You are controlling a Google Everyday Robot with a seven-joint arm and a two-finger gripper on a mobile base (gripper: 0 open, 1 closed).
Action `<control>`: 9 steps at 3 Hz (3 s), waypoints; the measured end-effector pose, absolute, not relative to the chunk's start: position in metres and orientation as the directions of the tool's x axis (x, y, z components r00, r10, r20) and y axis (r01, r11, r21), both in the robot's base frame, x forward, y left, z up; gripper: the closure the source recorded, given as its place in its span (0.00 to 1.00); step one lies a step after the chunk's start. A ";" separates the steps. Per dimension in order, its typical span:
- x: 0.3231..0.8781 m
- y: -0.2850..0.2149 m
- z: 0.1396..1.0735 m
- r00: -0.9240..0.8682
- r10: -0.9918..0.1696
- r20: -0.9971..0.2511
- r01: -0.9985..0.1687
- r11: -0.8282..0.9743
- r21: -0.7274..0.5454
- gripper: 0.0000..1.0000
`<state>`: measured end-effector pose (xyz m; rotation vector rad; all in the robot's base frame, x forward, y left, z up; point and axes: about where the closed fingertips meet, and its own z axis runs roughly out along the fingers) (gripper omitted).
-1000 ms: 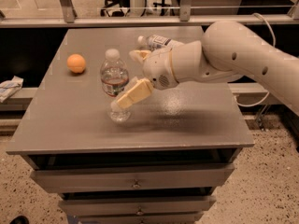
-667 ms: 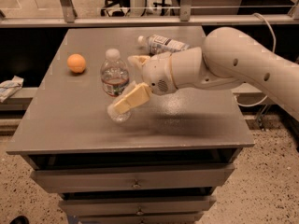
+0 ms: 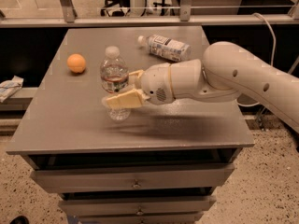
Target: Knock water bottle over
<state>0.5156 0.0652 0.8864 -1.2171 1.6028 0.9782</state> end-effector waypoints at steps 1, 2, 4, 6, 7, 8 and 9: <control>0.520 0.054 0.892 -0.158 -0.288 -0.944 -0.967 0.239 0.088 0.70; 0.535 0.025 0.934 -0.127 -0.408 -0.904 -0.959 0.285 0.006 1.00; 0.581 -0.023 0.968 -0.173 -0.716 -0.676 -0.951 0.300 -0.075 1.00; 0.588 -0.062 0.867 -0.155 -0.966 -0.205 -0.986 0.165 -0.031 1.00; 0.588 -0.066 0.847 -0.158 -0.979 -0.129 -0.986 0.162 -0.025 0.84; 0.586 -0.063 0.842 -0.175 -0.975 -0.136 -0.982 0.183 -0.043 0.53; 0.583 -0.059 0.847 -0.188 -0.966 -0.179 -0.977 0.202 -0.061 0.31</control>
Offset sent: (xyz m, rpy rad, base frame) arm 0.0512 -0.1085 0.0801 -0.3579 -0.1008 -0.1656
